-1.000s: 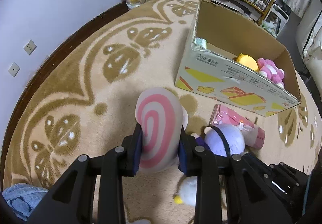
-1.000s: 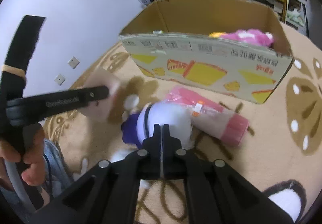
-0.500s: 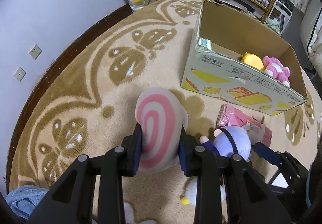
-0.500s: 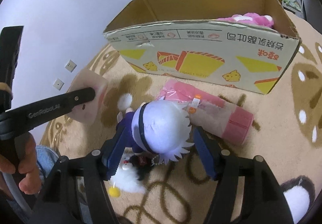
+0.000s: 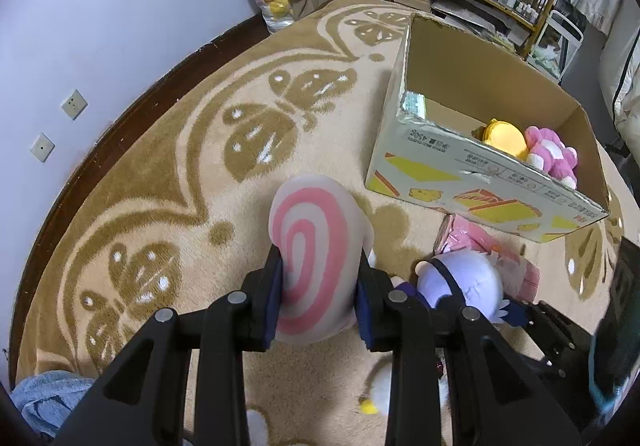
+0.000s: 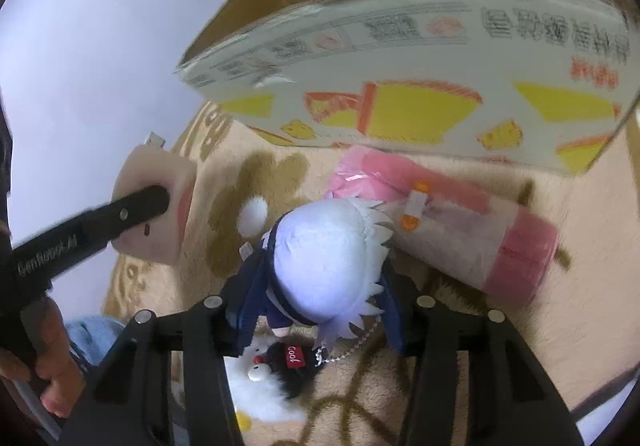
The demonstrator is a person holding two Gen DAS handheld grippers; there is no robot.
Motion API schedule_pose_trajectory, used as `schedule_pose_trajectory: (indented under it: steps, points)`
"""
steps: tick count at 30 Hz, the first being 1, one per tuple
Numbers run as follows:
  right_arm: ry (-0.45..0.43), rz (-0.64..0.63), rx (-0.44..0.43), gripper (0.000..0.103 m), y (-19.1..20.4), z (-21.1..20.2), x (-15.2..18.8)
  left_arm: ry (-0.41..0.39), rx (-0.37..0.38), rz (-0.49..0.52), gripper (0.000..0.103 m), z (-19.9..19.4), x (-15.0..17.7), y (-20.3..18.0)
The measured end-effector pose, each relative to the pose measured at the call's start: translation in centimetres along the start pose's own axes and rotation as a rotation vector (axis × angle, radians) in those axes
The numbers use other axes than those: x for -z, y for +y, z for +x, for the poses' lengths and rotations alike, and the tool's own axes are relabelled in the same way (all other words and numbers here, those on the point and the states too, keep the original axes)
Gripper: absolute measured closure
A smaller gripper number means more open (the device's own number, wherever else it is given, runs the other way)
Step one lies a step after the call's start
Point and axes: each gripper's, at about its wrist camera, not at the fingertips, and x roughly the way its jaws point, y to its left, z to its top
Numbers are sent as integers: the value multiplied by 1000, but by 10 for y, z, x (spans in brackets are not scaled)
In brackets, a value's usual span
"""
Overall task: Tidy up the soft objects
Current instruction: 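Grasp pink swirl cushion with left tool while right tool grasps purple-haired doll, then lower pink swirl cushion into box with left tool while right tool drops doll in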
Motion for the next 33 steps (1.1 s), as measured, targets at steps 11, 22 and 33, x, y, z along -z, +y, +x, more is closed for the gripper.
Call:
schedule_pose_trajectory:
  steps: [11, 22, 33]
  points:
    - [-178, -165, 177, 52, 38, -53, -3, -106, -17, 34, 73, -40, -6, -3]
    - [-387, -143, 175, 52, 40, -120, -17, -256, -9, -3, 73, -77, -25, 2]
    - [-522, -116, 182, 52, 42, -151, -24, -441, 33, 25, 73, -106, -53, -23]
